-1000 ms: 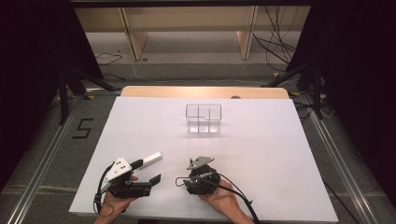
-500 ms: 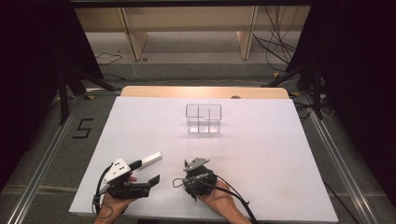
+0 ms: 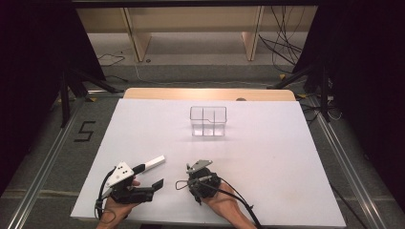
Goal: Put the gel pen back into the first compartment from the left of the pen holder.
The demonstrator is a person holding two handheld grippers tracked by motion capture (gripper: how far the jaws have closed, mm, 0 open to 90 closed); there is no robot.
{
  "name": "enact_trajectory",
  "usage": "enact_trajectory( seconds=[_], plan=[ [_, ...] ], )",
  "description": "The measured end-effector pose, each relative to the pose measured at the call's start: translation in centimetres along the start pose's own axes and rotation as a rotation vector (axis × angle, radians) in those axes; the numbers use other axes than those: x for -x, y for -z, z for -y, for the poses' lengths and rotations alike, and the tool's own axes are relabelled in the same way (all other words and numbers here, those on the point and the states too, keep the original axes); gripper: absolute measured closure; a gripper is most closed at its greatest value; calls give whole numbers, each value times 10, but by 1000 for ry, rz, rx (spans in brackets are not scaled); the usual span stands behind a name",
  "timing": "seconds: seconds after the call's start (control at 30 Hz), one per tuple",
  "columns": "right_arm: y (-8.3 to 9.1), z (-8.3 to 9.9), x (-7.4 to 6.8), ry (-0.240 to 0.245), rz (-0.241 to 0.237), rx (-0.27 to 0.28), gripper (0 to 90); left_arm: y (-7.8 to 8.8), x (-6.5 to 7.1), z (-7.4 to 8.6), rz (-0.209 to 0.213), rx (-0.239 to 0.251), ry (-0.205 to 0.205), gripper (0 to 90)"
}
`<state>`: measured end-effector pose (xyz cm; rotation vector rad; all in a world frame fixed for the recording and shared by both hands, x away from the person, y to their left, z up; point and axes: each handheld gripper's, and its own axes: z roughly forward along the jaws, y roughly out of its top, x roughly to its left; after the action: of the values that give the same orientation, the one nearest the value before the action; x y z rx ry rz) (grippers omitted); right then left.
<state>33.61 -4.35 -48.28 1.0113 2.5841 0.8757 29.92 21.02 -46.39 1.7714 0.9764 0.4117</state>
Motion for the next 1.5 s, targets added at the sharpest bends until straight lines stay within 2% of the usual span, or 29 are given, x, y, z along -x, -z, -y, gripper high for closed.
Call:
enact_trajectory(
  seconds=[0.23, 0.4, 0.63, 0.87, 0.97, 1.03, 1.1, 1.2, 1.27, 1.3, 1.37, 1.5],
  plan=[
    [0, -3, 1, -12, 9, -25, 720, 0, 0, 0, 2, 1, -2, 91],
    [0, -4, 0, -41, 24, -30, 753, 0, 1, 0, 3, 1, -2, 91],
    [0, -7, -5, -36, 47, -48, 798, -1, 1, 0, 3, -5, -5, 91],
    [0, -7, -3, -48, 33, -46, 800, -1, 1, 0, 3, -4, -2, 90],
    [1, -6, 0, -64, 10, -43, 800, 0, 0, 0, 3, -1, -3, 91],
    [3, -6, 1, -65, -5, -21, 801, -1, 0, 0, 3, -5, -1, 91],
    [6, -6, 3, -93, -36, 18, 801, -1, 0, 0, 0, -2, 1, 91],
    [8, -6, 6, -108, -55, 37, 802, 0, 0, 0, 1, -4, -2, 91],
    [10, -5, 12, -135, -86, 80, 802, 0, 0, 0, 1, -4, 1, 91],
    [10, -5, 12, -135, -86, 80, 802, 0, 0, 0, 1, -3, 4, 91],
    [16, -5, 16, -156, -125, 127, 802, -1, 0, 0, 1, -4, 4, 90],
    [24, -6, 16, -155, -145, 169, 802, 0, -2, 0, -1, -4, 14, 90]
  ],
)
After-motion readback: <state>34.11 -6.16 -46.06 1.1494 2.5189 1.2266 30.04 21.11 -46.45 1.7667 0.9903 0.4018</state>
